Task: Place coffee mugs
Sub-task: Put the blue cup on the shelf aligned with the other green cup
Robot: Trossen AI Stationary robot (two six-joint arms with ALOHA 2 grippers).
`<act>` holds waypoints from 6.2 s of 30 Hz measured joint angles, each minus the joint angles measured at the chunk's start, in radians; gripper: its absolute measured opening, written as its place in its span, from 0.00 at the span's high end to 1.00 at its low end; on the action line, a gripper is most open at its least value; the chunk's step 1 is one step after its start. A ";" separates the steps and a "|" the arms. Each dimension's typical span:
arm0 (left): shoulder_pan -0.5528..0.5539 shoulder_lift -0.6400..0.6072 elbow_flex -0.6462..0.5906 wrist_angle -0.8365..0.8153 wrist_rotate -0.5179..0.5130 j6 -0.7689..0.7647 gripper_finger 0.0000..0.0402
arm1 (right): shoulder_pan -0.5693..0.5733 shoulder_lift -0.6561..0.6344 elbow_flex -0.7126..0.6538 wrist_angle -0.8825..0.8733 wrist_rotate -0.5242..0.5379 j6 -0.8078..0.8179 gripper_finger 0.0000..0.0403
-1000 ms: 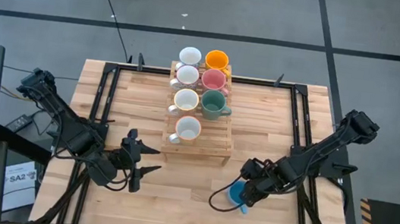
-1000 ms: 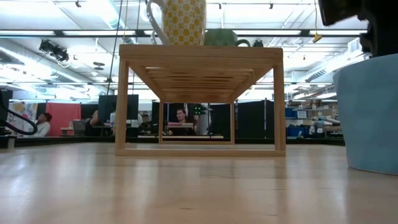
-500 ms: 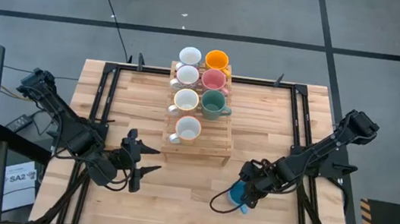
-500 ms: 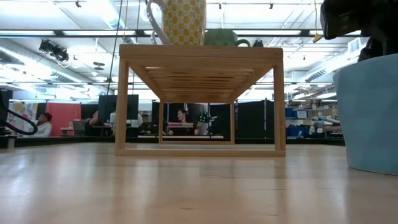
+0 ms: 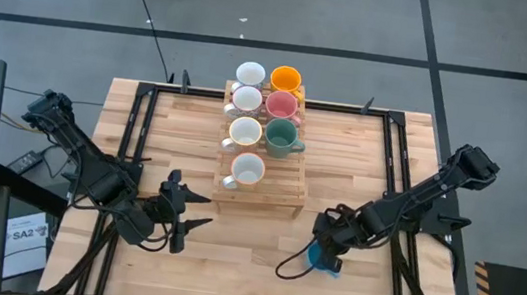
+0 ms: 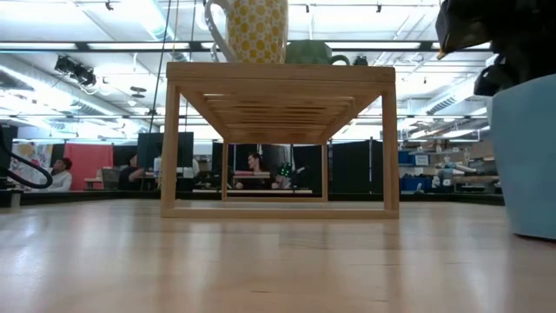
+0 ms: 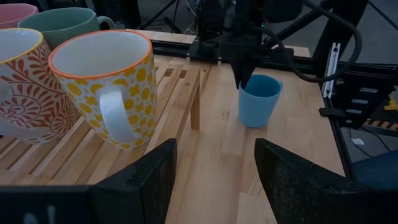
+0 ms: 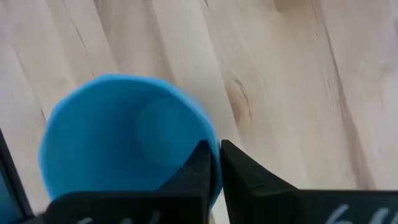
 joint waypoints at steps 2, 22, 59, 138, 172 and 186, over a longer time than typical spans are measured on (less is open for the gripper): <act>0.000 0.000 0.000 0.000 0.000 0.000 0.44 | -0.010 0.000 0.000 0.001 -0.003 -0.053 0.94; 0.000 0.000 0.000 0.000 0.000 0.000 0.44 | -0.165 0.000 0.000 0.022 -0.011 -0.298 0.89; 0.000 0.000 0.000 0.000 0.000 0.000 0.44 | -0.144 -0.105 0.137 -0.181 -0.022 -0.259 0.66; 0.000 0.000 0.000 0.002 0.000 0.000 0.44 | 0.287 0.098 -0.069 0.099 0.295 0.376 0.66; 0.000 0.000 0.000 0.001 0.000 -0.001 0.44 | 0.286 0.097 0.091 -0.119 0.259 0.394 0.87; 0.000 0.000 0.000 0.001 0.000 0.000 0.44 | 0.253 0.097 0.431 -0.471 0.301 0.352 0.87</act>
